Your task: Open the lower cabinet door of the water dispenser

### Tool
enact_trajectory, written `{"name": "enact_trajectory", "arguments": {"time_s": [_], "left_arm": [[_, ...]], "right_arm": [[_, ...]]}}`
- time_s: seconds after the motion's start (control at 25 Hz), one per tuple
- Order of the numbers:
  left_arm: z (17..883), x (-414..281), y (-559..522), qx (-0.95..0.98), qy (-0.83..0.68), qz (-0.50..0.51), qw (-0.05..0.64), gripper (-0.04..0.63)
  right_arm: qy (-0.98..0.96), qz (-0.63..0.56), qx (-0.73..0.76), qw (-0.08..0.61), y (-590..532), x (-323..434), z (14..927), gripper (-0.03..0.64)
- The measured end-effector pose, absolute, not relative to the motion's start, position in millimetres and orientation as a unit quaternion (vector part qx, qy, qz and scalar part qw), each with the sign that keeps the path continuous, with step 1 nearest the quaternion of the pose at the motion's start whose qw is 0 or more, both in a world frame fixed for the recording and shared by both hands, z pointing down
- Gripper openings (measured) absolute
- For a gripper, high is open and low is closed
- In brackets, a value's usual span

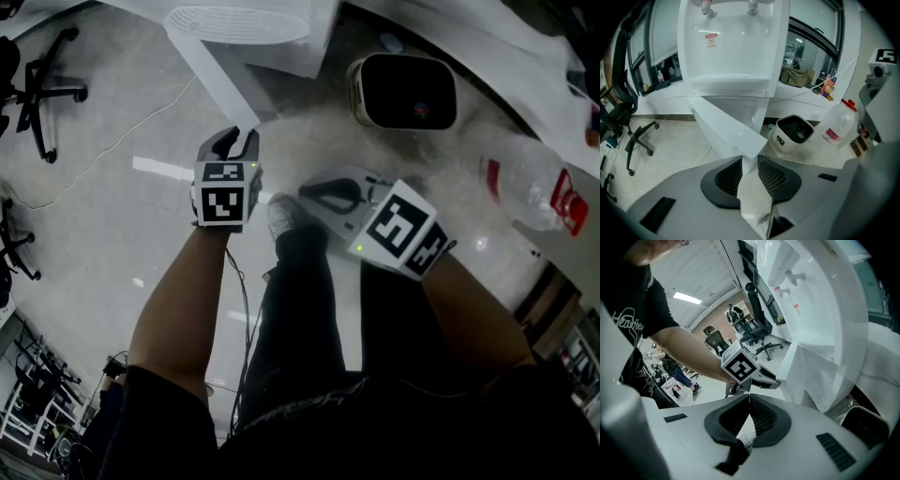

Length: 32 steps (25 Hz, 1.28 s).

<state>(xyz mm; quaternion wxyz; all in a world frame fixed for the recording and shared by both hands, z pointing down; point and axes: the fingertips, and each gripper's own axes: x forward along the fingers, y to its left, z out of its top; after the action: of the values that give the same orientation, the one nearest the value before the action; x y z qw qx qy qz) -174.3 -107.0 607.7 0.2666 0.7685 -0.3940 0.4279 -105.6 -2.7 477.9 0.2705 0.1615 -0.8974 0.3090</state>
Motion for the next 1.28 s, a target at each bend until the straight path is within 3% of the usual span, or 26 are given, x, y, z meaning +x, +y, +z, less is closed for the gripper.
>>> {"name": "enact_trajectory", "arguments": {"time_s": [1.28], "left_arm": [[608.9,-267.7,-96.3,0.800,-0.327,0.439,0.244,0.103]], "right_arm": [[-0.887,0.344,0.143,0.273,-7.1,-204.4,486.8,0.014]]}}
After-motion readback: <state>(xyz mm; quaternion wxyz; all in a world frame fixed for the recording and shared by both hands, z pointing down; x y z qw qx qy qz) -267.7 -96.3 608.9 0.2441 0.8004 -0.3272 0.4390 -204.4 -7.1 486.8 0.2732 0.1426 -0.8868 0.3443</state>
